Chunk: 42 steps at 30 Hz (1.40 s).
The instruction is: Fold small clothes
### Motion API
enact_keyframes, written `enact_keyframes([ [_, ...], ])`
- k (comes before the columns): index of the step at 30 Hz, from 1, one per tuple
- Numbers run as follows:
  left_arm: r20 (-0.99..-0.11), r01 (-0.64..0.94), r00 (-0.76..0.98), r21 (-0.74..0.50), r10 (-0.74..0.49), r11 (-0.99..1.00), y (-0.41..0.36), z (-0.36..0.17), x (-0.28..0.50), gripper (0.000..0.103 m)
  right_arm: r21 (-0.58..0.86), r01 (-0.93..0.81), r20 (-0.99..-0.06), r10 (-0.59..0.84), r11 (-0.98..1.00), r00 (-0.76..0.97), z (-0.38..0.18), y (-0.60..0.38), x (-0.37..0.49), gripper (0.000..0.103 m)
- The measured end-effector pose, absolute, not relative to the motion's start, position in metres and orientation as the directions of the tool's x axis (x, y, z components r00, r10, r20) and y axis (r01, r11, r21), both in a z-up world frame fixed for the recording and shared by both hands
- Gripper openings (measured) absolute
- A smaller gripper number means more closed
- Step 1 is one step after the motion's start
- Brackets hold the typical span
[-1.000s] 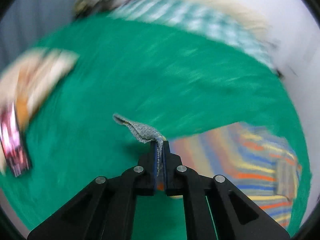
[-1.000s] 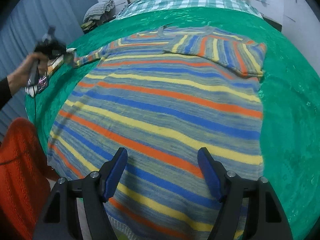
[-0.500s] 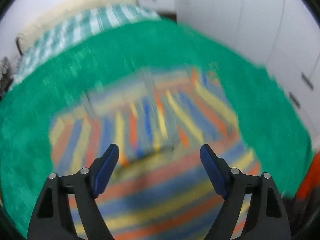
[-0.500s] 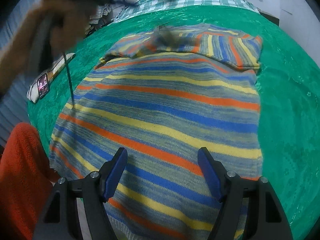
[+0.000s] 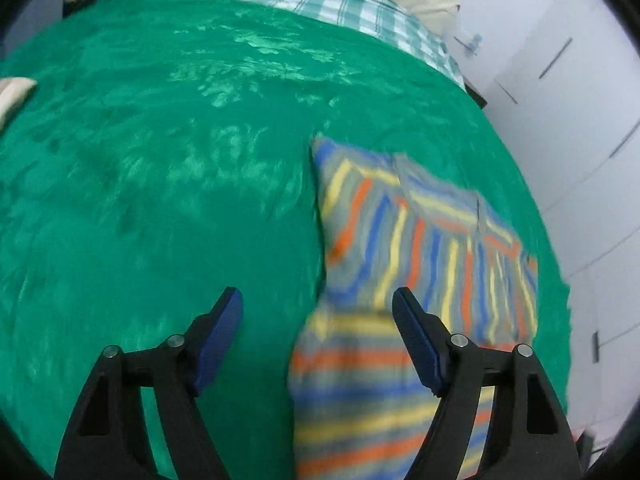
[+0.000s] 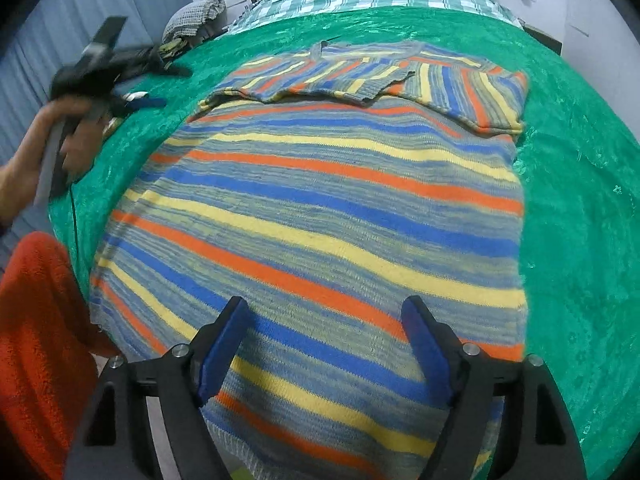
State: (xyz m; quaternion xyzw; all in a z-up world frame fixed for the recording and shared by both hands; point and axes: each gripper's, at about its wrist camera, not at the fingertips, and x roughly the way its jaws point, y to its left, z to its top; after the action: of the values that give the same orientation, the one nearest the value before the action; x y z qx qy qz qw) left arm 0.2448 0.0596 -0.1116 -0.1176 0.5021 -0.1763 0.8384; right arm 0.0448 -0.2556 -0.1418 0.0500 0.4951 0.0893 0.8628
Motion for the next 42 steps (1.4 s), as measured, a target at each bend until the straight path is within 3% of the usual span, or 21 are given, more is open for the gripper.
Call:
enact_keyframes([
  [3, -0.829, 0.236, 0.35, -0.373, -0.436, 0.898, 0.028, -0.127, 0.269, 0.078, 0.151, -0.107, -0.85, 0.185, 0.983, 0.493, -0.143, -0.254, 0.046, 0.079],
  [4, -0.831, 0.263, 0.316, -0.387, -0.458, 0.884, 0.016, -0.132, 0.271, 0.055, 0.141, -0.111, -0.852, 0.178, 0.984, 0.493, -0.143, -0.253, 0.046, 0.079],
  [5, -0.84, 0.285, 0.297, -0.376, -0.454, 0.882, 0.009, -0.138, 0.272, 0.009, 0.132, -0.116, -0.853, 0.172, 0.985, 0.492, -0.143, -0.253, 0.046, 0.079],
  [7, -0.877, 0.258, 0.352, -0.245, -0.328, 0.934, 0.002, -0.144, 0.279, 0.003, 0.114, -0.126, -0.857, 0.162, 0.985, 0.49, -0.144, -0.251, 0.046, 0.079],
  [12, -0.862, 0.101, 0.45, -0.21, -0.233, 0.972, 0.042, -0.153, 0.271, 0.002, 0.113, -0.133, -0.857, 0.164, 0.985, 0.488, -0.145, -0.252, 0.046, 0.079],
  [15, -0.868, 0.143, 0.438, -0.189, -0.234, 0.971, 0.04, -0.155, 0.26, 0.007, 0.105, -0.141, -0.859, 0.161, 0.984, 0.485, -0.147, -0.25, 0.047, 0.081],
  [16, -0.869, 0.141, 0.44, -0.185, -0.228, 0.973, 0.043, -0.152, 0.254, 0.017, 0.103, -0.145, -0.859, 0.161, 0.984, 0.485, -0.147, -0.25, 0.047, 0.082],
  [17, -0.868, 0.129, 0.444, -0.184, -0.223, 0.974, 0.047, -0.15, 0.25, 0.037, 0.102, -0.146, -0.859, 0.161, 0.984, 0.485, -0.147, -0.25, 0.048, 0.082],
  [19, -0.855, 0.091, 0.477, -0.183, -0.204, 0.979, 0.061, -0.14, 0.236, 0.062, 0.109, -0.143, -0.859, 0.166, 0.984, 0.484, -0.146, -0.251, 0.047, 0.082],
  [20, -0.842, 0.08, 0.5, -0.189, -0.203, 0.979, 0.069, -0.135, 0.226, 0.068, 0.117, -0.14, -0.859, 0.171, 0.983, 0.483, -0.144, -0.252, 0.047, 0.082],
  [27, -0.816, 0.026, 0.554, -0.177, -0.162, 0.984, 0.125, -0.143, 0.183, 0.082, 0.234, -0.111, -0.809, 0.257, 0.966, 0.529, -0.097, -0.27, 0.058, 0.082],
  [31, -0.807, -0.008, 0.569, -0.2, -0.16, 0.98, 0.152, -0.177, 0.172, 0.082, 0.249, -0.109, -0.78, 0.266, 0.962, 0.566, -0.066, -0.287, 0.112, 0.082],
  [33, -0.799, 0.007, 0.585, -0.163, -0.136, 0.987, 0.143, -0.18, 0.172, 0.09, 0.312, -0.051, -0.756, 0.28, 0.949, 0.592, -0.055, -0.306, 0.153, 0.082],
  [34, -0.798, 0.036, 0.588, -0.134, -0.129, 0.99, 0.135, -0.182, 0.171, 0.1, 0.342, -0.011, -0.754, 0.281, 0.94, 0.593, -0.055, -0.317, 0.175, 0.081],
  [37, -0.793, 0.083, 0.606, -0.009, -0.058, 0.996, 0.116, -0.188, 0.17, 0.102, 0.465, 0.085, -0.758, 0.347, 0.881, 0.552, -0.072, -0.337, 0.235, 0.066],
  [40, -0.792, 0.08, 0.603, -0.055, -0.092, 0.995, 0.126, -0.186, 0.169, 0.102, 0.57, 0.117, -0.741, 0.446, 0.814, 0.502, -0.098, -0.334, 0.274, 0.058],
  [42, -0.79, 0.081, 0.605, -0.061, -0.098, 0.995, 0.126, -0.187, 0.17, 0.102, 0.561, 0.17, -0.784, 0.455, 0.81, 0.421, -0.123, -0.321, 0.296, 0.055],
])
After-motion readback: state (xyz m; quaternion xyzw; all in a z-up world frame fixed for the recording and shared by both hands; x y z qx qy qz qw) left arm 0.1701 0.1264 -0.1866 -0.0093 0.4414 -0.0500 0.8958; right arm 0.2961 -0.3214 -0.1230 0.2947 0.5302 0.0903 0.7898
